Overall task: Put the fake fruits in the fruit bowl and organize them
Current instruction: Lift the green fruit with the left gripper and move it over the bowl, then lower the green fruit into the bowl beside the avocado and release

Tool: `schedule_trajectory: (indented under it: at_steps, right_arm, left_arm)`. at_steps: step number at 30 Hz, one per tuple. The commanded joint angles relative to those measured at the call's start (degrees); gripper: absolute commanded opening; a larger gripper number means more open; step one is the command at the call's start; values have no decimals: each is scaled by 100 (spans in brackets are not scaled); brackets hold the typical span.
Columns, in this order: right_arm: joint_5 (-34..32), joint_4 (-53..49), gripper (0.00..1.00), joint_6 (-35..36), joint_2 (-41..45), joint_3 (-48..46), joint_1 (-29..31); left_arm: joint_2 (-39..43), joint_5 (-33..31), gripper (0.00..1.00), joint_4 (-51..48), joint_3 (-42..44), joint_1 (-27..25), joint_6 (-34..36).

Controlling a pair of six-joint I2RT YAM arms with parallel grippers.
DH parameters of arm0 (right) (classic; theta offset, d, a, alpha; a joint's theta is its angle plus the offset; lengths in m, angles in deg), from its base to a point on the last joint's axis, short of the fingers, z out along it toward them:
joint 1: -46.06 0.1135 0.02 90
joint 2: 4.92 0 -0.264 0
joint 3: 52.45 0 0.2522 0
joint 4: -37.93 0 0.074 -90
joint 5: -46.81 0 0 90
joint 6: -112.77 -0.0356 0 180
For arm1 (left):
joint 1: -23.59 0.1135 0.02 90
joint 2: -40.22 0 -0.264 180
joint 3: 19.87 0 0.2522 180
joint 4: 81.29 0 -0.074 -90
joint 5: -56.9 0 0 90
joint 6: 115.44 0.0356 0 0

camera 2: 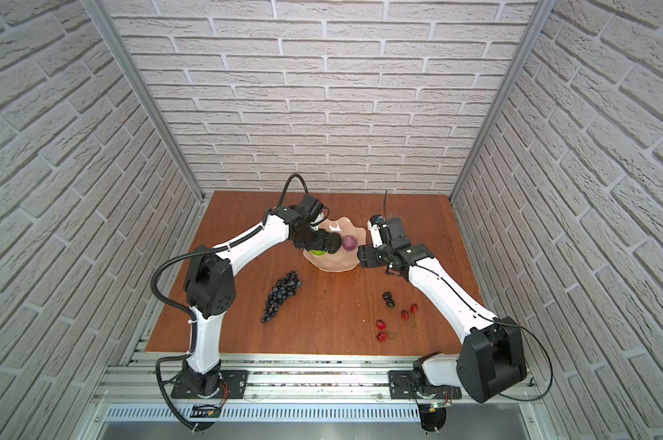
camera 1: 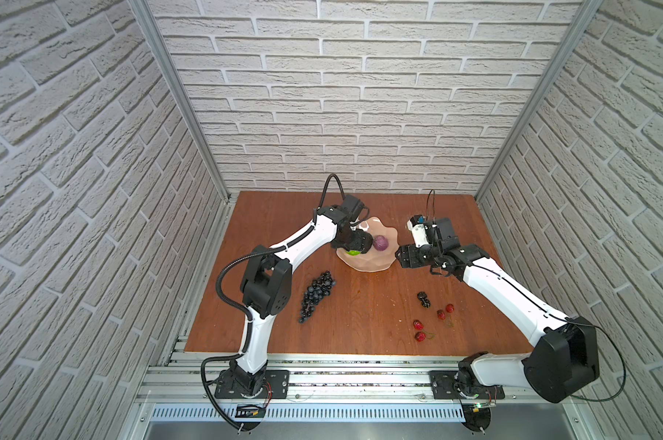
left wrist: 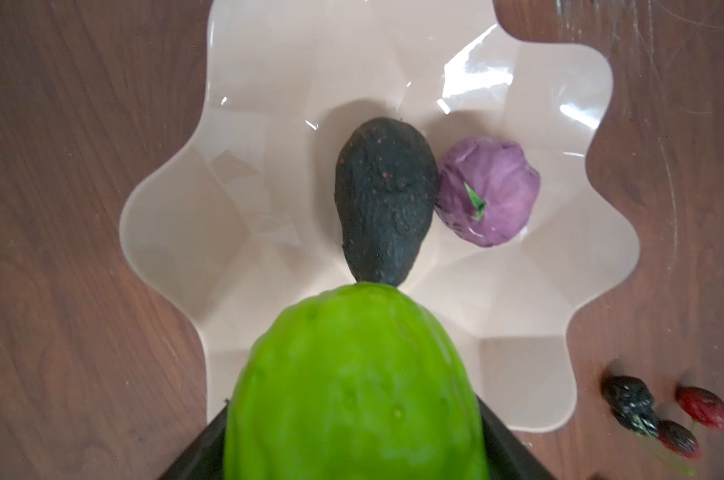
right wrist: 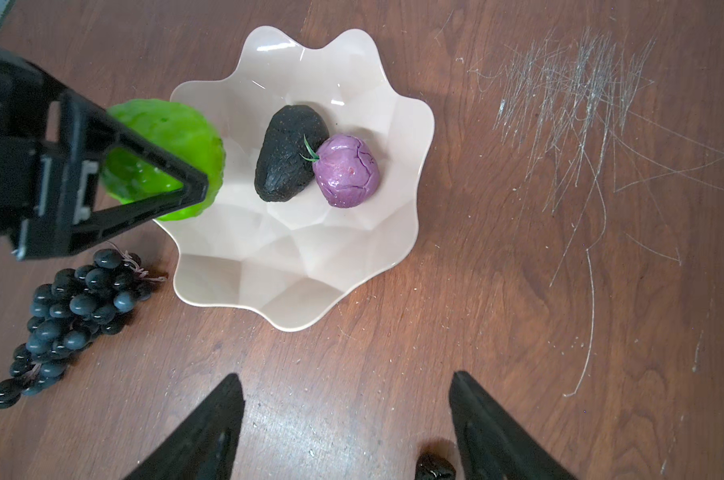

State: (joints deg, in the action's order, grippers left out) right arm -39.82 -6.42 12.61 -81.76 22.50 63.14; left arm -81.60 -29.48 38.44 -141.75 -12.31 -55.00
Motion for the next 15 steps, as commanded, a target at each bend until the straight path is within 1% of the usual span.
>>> schedule_trajectory:
  at_steps: [1,8,15]
  right_arm:
    - [68,39,79,75,106,28,-2]
    - [171,-49,79,150,-38,98,6]
    - [194,-86,79,203,-59,200,4]
  left_arm:
    - [-258,-137,51,-86,-403,82,230]
    - [-834,-241,52,-144,-948,150,310]
    - [-1102,-458,55,-145,-1128,180,319]
